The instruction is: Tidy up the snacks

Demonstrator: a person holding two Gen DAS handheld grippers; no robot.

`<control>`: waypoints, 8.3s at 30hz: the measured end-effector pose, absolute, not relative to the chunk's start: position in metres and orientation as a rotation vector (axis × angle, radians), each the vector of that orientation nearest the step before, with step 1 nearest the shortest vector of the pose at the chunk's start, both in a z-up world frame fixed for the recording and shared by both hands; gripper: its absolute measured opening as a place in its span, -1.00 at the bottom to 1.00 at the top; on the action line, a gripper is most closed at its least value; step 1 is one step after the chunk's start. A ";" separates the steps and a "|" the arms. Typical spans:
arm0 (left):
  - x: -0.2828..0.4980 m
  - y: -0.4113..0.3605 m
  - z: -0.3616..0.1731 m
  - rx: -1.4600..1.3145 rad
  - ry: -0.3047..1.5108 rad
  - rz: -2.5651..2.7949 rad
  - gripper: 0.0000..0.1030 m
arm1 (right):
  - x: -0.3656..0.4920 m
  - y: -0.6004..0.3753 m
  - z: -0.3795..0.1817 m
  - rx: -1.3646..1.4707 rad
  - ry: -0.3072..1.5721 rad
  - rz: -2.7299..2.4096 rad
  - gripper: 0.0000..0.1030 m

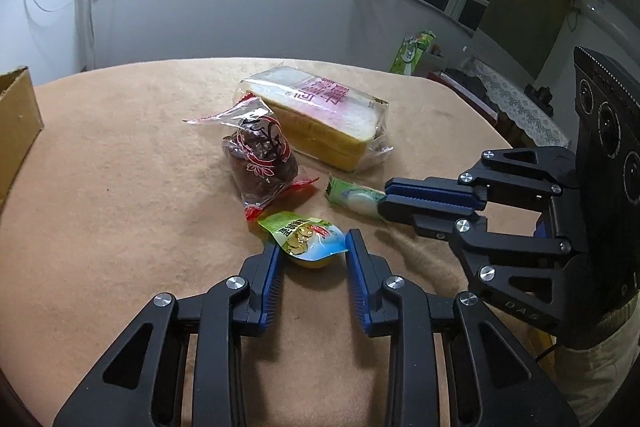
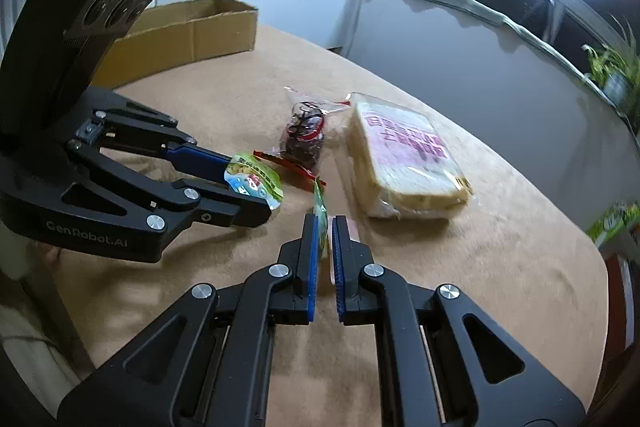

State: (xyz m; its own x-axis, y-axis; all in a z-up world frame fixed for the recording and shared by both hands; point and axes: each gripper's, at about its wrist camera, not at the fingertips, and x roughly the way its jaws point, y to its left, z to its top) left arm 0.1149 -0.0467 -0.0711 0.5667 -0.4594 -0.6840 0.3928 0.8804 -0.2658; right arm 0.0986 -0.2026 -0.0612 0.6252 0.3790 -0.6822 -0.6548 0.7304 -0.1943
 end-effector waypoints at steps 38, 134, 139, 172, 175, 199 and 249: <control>0.103 -0.029 -0.074 -0.185 0.782 -0.545 -0.44 | 0.112 -0.157 -0.076 -0.567 0.730 0.526 -0.90; 0.057 0.042 -0.042 -0.256 0.590 -0.463 -0.44 | 0.123 -0.179 -0.050 -0.225 0.733 0.446 -0.64; 0.055 0.044 -0.031 -0.233 0.554 -0.452 -0.44 | 0.103 -0.195 -0.015 -0.091 0.621 0.435 -0.63; 0.035 0.204 -0.013 -0.213 0.478 0.011 -0.44 | 0.115 0.066 0.018 -0.139 0.501 0.960 -0.61; 0.042 0.212 -0.026 -0.214 0.525 0.045 -0.39 | 0.127 0.090 0.009 -0.162 0.547 0.986 -0.42; 0.017 0.195 -0.005 -0.219 0.473 0.073 0.58 | 0.077 -0.006 -0.019 -0.126 0.512 0.687 0.65; 0.171 -0.048 -0.074 -0.012 0.920 -0.318 0.58 | 0.143 -0.208 -0.081 -0.188 0.867 0.346 0.23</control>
